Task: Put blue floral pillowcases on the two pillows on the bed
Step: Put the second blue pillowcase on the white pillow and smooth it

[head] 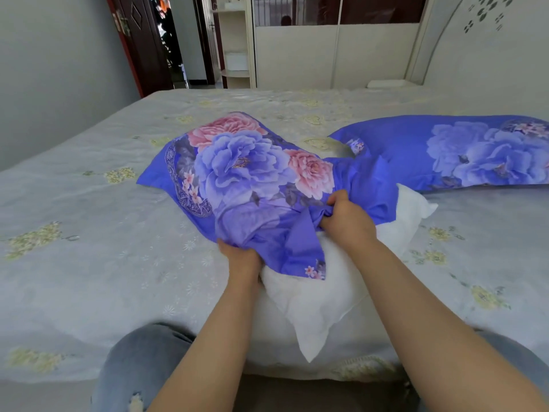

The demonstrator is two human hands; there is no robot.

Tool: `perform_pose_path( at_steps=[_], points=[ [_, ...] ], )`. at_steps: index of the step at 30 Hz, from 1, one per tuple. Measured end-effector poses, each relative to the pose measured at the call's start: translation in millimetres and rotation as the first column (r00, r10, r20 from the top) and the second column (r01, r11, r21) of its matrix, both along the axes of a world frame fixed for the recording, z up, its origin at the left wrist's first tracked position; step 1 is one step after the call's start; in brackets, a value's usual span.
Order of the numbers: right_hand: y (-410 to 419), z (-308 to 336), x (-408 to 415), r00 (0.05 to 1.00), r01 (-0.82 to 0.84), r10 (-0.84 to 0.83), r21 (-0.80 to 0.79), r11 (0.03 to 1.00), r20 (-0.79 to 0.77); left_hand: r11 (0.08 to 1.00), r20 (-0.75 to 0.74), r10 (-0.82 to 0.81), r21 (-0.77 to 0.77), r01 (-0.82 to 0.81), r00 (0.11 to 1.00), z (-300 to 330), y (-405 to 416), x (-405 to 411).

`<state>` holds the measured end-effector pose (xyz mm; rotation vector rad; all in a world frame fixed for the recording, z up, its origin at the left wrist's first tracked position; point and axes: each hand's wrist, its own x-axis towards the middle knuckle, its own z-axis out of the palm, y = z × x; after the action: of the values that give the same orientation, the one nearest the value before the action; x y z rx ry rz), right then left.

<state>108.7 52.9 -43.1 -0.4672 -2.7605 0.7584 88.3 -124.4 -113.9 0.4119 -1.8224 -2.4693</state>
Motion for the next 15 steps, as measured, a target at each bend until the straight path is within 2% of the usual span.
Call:
perform_pose_path(
  at_steps=[2, 5, 7, 9, 11, 14, 15],
  points=[
    [-5.8, -8.3, 3.0, 0.992, 0.053, -0.063, -0.095, 0.994, -0.112, 0.996, -0.120, -0.090, 0.003, 0.091, 0.989, 15.9, -1.6, -14.1],
    [-9.8, -9.4, 8.9, 0.955, 0.087, -0.138, -0.197, 0.977, -0.263, 0.986, -0.310, -0.149, -0.118, 0.117, 0.939, 52.5, 0.7, -41.0],
    [-13.2, 0.3, 15.2, 0.927, 0.057, -0.139, -0.236, 0.970, -0.350, 0.978, -0.358, -0.175, -0.175, 0.118, 0.917, 77.0, -1.6, -53.3],
    [-23.8, 14.5, 16.4, 0.904, -0.023, -0.070, -0.212, 0.977, -0.422, 0.965, -0.390, -0.214, -0.224, 0.133, 0.896, 102.6, -10.1, -56.7],
    [-42.5, 26.6, 13.8, 0.908, -0.117, 0.056, -0.124, 0.985, -0.414, 0.964, -0.345, -0.252, -0.171, 0.203, 0.904, 111.5, -23.9, -62.1],
    [-73.2, 21.3, 5.8, 0.940, -0.248, 0.255, 0.056, 0.967, -0.227, 0.963, -0.143, -0.271, -0.050, 0.266, 0.952, 108.0, -58.7, -69.6],
    [-82.8, 12.0, 2.4, 0.945, -0.274, 0.286, 0.091, 0.957, -0.157, 0.958, -0.190, -0.267, -0.160, 0.238, 0.945, 103.1, -72.2, -70.4]
  ],
)
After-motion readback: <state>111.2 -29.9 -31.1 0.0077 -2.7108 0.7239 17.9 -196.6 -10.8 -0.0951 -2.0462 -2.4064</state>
